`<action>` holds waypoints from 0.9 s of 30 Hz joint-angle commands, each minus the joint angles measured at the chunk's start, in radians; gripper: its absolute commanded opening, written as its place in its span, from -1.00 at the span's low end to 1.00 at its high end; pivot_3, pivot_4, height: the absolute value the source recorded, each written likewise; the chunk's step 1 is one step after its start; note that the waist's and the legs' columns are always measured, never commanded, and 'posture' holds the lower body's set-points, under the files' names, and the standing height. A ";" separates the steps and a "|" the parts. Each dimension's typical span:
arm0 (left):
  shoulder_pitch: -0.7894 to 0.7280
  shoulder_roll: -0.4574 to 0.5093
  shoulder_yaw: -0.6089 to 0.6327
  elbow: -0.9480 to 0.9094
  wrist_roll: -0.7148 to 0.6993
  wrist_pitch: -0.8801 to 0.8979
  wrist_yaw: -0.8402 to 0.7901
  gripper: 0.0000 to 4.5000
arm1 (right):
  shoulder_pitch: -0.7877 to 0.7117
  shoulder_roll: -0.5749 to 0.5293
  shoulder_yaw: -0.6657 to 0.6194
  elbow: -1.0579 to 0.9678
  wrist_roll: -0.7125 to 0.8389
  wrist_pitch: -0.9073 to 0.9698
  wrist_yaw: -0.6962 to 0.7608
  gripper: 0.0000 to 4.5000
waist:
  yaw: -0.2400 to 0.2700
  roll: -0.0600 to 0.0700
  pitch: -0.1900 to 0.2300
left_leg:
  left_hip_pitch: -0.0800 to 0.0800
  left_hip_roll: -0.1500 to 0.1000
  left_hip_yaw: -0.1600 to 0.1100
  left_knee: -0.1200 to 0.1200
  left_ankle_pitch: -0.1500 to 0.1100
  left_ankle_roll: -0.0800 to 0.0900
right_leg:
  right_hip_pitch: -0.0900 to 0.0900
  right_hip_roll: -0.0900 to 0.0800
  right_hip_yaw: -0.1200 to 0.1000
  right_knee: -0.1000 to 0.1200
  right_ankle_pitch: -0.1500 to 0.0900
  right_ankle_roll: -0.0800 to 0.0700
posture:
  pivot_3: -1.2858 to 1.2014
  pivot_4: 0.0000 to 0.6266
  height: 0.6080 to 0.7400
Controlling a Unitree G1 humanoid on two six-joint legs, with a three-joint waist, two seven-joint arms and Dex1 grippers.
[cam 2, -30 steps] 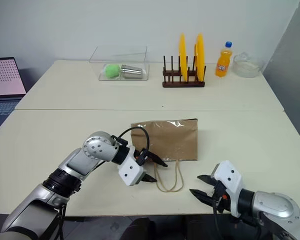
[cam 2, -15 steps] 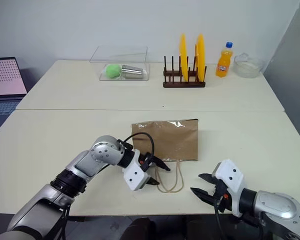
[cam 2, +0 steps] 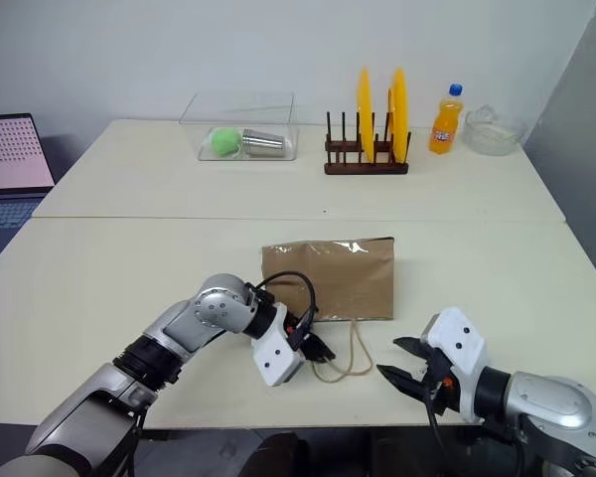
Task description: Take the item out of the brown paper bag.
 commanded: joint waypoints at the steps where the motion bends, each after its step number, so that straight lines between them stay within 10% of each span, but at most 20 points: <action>1: -0.007 0.013 0.014 -0.028 -0.043 0.021 -0.002 -1.00 | -0.013 -0.019 -0.011 -0.084 0.020 -0.026 -0.012 0.05 | 0.000 0.000 0.000 | 0.000 0.000 0.000 0.000 0.000 0.000 | 0.000 0.000 0.000 0.000 0.000 0.000 | 0.03 -0.52 1.00; 13: 0.039 0.011 0.173 -0.264 -0.272 0.527 0.045 -1.00 | -0.120 -0.119 0.295 -0.077 -0.348 -0.143 0.142 0.05 | -0.002 0.000 0.000 | 0.000 0.000 -0.001 0.000 0.000 0.000 | 0.000 0.000 -0.001 -0.001 0.000 0.000 | 0.03 -0.52 1.00; 27: 0.016 0.011 0.221 -0.287 -0.275 0.627 0.070 -1.00 | -0.430 0.121 0.746 0.254 -0.877 -0.367 0.310 0.05 | -0.002 0.000 0.000 | -0.001 0.000 -0.001 0.000 0.000 0.000 | 0.000 0.000 -0.001 -0.003 0.000 0.000 | 0.03 -0.52 1.00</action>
